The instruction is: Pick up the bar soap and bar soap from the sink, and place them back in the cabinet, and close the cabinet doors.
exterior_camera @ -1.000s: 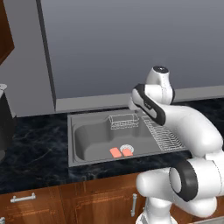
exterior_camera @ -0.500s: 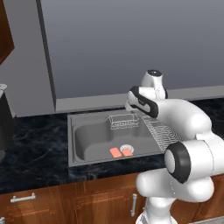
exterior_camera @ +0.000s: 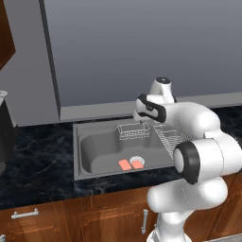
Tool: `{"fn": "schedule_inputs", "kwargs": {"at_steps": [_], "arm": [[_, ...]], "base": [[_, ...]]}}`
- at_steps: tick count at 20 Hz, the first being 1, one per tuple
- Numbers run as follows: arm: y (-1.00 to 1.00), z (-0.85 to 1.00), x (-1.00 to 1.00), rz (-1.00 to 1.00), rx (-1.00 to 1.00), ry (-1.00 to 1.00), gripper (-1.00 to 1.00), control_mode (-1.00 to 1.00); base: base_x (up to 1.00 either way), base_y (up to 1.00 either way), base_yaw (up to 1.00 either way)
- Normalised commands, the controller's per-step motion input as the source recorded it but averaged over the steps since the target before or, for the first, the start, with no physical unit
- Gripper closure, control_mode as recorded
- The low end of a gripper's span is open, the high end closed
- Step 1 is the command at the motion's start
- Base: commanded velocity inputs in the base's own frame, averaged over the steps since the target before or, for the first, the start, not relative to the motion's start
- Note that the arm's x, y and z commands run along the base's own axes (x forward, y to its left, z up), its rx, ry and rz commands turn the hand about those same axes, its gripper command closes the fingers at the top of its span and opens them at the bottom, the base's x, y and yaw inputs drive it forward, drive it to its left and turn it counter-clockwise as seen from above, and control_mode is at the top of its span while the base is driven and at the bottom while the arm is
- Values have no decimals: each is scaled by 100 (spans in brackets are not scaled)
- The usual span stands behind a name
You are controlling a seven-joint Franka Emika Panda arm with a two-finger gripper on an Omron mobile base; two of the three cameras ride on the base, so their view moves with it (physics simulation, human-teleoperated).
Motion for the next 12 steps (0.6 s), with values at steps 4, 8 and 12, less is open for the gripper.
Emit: {"fn": "schedule_inputs", "kwargs": {"at_steps": [4, 8, 12], "arm": [[0, -23, 0, 0, 0, 7, -100, -100], [0, -23, 0, 0, 0, 9, -100, -100], [0, -22, 0, 0, 0, 8, -100, -100]], "base": [[0, 0, 0], [0, 0, 0], [0, 0, 0]]}}
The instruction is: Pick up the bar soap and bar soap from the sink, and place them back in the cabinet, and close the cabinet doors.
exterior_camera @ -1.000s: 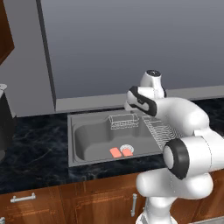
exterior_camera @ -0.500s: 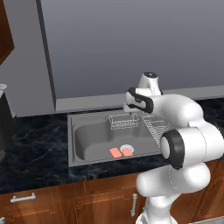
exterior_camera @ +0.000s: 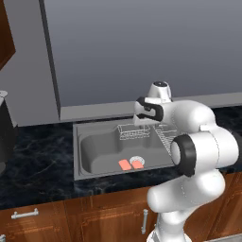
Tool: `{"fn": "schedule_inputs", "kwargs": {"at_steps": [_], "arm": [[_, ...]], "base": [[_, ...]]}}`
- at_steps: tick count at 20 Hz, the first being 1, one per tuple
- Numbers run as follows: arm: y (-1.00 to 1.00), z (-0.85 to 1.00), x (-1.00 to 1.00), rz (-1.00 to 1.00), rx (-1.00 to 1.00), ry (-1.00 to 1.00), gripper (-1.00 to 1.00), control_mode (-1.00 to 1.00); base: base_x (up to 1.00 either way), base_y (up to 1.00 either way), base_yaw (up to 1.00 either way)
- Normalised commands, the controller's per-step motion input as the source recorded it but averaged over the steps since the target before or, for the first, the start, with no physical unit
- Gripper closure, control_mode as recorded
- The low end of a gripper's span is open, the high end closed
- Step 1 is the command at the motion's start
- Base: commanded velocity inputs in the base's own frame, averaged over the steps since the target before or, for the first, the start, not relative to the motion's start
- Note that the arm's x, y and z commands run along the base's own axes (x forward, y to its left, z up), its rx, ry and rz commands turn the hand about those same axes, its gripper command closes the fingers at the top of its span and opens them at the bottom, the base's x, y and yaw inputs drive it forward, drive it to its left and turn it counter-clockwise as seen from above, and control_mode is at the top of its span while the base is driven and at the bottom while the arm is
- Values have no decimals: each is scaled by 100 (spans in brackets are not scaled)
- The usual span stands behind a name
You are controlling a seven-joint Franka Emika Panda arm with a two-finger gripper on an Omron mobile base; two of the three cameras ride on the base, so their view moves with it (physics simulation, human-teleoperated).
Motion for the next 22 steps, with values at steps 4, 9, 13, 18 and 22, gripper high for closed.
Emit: {"fn": "schedule_inputs", "kwargs": {"at_steps": [4, 9, 13, 18, 22], "arm": [[0, -16, 0, 0, 0, 10, -100, -100], [0, -19, 0, 0, 0, 9, -100, -100], [0, -19, 0, 0, 0, 10, -100, -100], [0, -22, 0, 0, 0, 9, -100, -100], [0, -25, 4, 0, 0, 9, -100, -100]], "base": [[0, 0, 0], [0, 0, 0], [0, 0, 0], [0, 0, 0], [0, 0, 0]]}}
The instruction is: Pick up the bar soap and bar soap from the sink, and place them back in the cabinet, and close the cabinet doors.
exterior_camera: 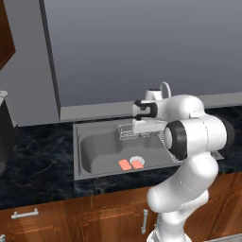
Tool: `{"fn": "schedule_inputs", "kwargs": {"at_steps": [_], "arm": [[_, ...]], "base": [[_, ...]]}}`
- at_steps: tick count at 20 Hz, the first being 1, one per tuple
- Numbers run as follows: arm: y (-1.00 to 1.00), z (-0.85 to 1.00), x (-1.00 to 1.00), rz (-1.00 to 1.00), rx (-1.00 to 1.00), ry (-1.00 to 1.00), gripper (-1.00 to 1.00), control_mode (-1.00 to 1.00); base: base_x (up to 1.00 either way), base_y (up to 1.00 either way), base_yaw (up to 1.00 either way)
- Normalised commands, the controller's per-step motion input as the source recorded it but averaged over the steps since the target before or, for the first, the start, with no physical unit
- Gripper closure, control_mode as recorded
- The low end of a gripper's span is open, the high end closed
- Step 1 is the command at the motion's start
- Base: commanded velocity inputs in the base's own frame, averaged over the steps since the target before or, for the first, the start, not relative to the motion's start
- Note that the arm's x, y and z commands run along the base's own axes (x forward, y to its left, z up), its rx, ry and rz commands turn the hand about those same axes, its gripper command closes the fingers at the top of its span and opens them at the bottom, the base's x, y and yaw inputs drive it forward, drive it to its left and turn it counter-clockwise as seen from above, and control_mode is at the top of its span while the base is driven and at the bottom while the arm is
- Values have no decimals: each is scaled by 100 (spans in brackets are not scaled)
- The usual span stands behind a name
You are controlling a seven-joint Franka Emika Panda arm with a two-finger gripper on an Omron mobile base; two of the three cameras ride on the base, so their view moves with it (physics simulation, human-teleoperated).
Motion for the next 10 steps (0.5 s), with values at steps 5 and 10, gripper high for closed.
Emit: {"fn": "schedule_inputs", "kwargs": {"at_steps": [5, 10], "arm": [[0, -25, 20, 0, 0, 4, -100, -100], [0, -23, 25, 0, 0, 2, -100, -100]], "base": [[0, 0, 0], [0, 0, 0]]}}
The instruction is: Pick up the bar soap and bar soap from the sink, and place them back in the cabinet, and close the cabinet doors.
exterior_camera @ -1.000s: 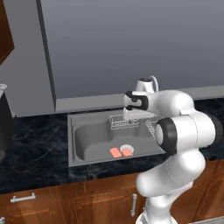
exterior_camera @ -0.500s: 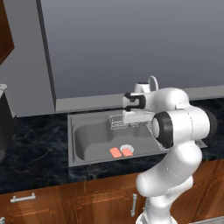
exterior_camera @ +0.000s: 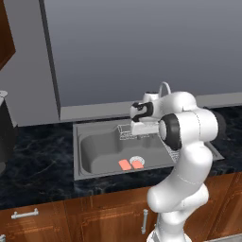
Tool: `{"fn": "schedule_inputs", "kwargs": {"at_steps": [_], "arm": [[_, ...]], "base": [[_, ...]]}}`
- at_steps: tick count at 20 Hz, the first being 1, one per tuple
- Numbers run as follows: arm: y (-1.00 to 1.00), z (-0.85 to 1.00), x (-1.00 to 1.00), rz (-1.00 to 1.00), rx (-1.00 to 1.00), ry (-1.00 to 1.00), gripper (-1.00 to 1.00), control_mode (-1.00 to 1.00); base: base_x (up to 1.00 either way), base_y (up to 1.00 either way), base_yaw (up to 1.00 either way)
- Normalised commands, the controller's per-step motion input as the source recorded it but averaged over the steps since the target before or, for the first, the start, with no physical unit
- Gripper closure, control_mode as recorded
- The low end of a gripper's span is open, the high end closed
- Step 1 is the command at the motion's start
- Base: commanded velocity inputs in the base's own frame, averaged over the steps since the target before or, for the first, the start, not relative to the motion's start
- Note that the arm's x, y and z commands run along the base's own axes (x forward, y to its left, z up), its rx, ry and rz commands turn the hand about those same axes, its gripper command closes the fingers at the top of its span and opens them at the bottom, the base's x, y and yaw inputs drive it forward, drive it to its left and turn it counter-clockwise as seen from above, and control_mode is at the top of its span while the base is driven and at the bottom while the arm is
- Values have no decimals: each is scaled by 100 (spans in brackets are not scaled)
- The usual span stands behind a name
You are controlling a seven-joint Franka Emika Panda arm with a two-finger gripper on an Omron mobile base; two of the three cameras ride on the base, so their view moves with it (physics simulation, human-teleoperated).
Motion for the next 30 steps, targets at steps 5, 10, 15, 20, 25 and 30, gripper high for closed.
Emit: {"fn": "schedule_inputs", "kwargs": {"at_steps": [5, 10, 15, 20, 25, 30], "arm": [[0, -22, 26, 0, 0, 1, -100, -100], [1, -25, 27, 0, 0, 0, -100, -100], [1, -26, 23, 0, 0, 0, -100, -100], [2, -27, 23, 0, 0, 0, -100, -100], [3, -26, 20, 0, 0, 0, -100, -100], [2, -23, 18, 0, 0, 1, -100, -100]], "base": [[0, 0, 0], [0, 0, 0], [0, 0, 0], [0, 0, 0], [0, 0, 0], [0, 0, 0]]}}
